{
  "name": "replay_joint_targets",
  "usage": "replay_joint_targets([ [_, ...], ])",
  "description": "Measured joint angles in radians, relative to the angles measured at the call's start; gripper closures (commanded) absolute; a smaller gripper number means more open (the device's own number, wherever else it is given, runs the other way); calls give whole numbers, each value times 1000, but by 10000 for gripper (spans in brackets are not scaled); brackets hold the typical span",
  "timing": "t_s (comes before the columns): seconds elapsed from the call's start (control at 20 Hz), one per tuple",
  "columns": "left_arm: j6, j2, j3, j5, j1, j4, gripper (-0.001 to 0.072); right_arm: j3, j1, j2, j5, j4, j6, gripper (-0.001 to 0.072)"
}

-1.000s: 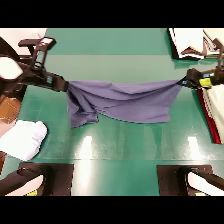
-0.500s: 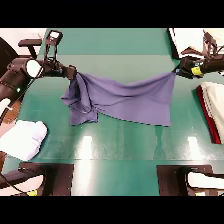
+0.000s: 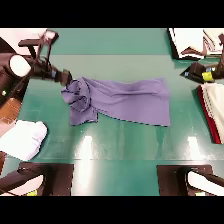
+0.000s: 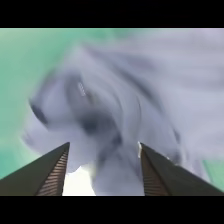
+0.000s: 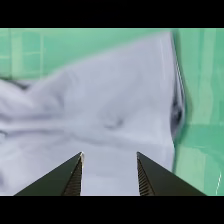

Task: Fold the shirts.

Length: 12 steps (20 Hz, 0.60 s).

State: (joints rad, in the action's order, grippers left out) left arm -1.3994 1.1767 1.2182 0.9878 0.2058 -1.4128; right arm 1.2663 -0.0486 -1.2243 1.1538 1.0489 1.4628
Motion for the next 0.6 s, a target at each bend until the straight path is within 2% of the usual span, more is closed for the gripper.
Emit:
replay_joint_targets([
  [0.2,-6,-35,-195,-12,49,38,205,-170,-21,126,-53,-4,-4,324],
  [0.6,11,-45,-411,-257,163,-37,204,-285,-26,215,-87,-10,-5,324],
])
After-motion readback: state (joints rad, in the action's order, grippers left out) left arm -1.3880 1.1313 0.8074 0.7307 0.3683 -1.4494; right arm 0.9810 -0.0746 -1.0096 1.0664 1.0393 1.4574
